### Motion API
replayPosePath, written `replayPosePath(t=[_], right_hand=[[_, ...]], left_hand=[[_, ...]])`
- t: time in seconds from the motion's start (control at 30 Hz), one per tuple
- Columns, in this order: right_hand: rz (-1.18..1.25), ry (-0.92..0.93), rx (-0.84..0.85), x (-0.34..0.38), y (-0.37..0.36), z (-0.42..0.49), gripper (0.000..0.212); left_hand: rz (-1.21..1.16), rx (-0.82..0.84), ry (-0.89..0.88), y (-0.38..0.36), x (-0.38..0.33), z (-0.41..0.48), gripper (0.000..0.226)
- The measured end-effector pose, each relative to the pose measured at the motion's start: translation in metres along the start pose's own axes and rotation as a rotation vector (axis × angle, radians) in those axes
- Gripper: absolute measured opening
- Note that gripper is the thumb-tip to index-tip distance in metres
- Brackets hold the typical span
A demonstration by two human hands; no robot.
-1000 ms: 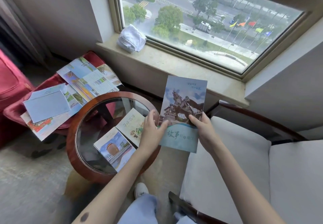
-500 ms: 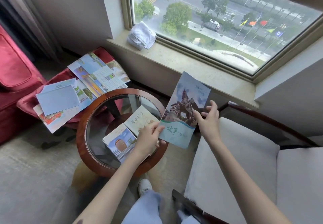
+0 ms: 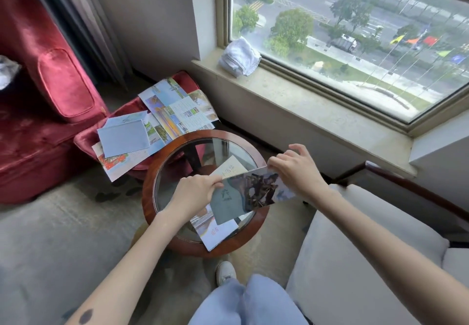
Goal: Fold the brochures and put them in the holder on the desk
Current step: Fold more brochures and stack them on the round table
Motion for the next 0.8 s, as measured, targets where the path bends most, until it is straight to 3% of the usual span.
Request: replayPosePath(t=[0.2, 0.27, 0.33, 0.4, 0.47, 0.57, 0.67, 0.8], right_hand=[[0.241, -0.384, 0.066, -0.061, -0.029, -0.006, 0.017], [0.507, -0.595, 0.064, -0.072, -0.047, -0.012, 0.022], [0.848, -0.75, 0.208, -0.065, -0.085, -0.015, 0.033], [1.208, -0.794, 0.401, -0.034, -0.124, -0.008, 0.036], [1.421, -0.784, 0.463, -0.008, -0.139, -0.004, 0.027], [1.469, -0.778, 0.487, 0.014, -0.161, 0.013, 0.02], [1.367, -0.745, 0.551, 0.03, -0.189, 0.018, 0.019], [1.122, -0.544, 0.837, 0.074, -0.246, -0.007, 0.015]], left_hand=[[-0.186, 0.001, 0.132, 0.001, 0.029, -0.005, 0.022], [-0.341, -0.023, 0.217, -0.004, 0.041, -0.004, 0.021], [-0.571, -0.078, 0.318, -0.011, 0.051, -0.005, 0.022], [-0.77, -0.15, 0.429, -0.024, 0.061, -0.006, 0.021], [-0.949, -0.174, 0.514, -0.046, 0.06, -0.01, 0.022], [-1.131, -0.242, 0.729, -0.086, 0.073, -0.021, 0.024], [-1.223, -0.404, 0.932, -0.122, 0.087, -0.043, 0.016], [-1.155, -0.553, 1.093, -0.173, 0.103, -0.072, 0.016]])
Point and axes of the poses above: each hand's wrist, its own z-axis towards the middle knuckle, its own y-axis out of the back of the hand, x = y × z, the point moved 10 cm from there along z, towards the middle knuckle, and after that the axes turned 10 degrees about -z, right-handed, at the moved point
